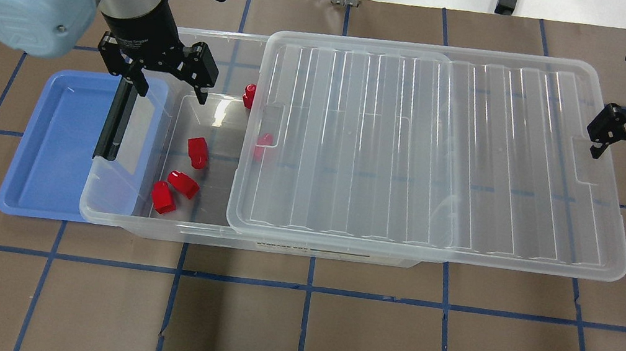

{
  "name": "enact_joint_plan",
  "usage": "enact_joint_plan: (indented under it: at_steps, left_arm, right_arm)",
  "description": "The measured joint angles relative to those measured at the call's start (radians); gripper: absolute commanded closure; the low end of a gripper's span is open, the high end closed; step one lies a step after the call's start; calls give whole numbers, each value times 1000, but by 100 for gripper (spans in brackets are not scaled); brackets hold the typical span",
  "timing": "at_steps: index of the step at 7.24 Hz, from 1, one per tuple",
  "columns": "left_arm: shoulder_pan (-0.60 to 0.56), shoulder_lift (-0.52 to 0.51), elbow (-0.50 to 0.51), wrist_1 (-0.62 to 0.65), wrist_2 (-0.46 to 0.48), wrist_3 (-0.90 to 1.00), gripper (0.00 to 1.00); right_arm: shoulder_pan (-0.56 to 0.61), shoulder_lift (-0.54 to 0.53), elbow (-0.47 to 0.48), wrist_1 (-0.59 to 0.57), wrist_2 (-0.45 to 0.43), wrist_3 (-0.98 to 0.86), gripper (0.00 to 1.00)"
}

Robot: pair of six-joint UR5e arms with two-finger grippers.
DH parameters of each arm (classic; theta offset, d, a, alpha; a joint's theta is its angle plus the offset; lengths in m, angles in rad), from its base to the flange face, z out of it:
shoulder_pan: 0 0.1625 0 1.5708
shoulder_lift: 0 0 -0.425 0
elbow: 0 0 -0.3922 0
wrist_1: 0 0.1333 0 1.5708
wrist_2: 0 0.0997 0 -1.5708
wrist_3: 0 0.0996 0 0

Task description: Place red block in blue tray from box

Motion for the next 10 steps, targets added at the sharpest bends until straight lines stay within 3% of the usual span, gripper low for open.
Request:
enact_joint_plan:
  at_steps: [5,10]
  left_arm:
    - [5,-10,-123,153,-2,7,0]
    - [11,-117,-174,294,0,12,0]
  right_arm:
    - [3,-85,-18,55,27,19,0]
    - [25,-172,-86,232,75,99,0]
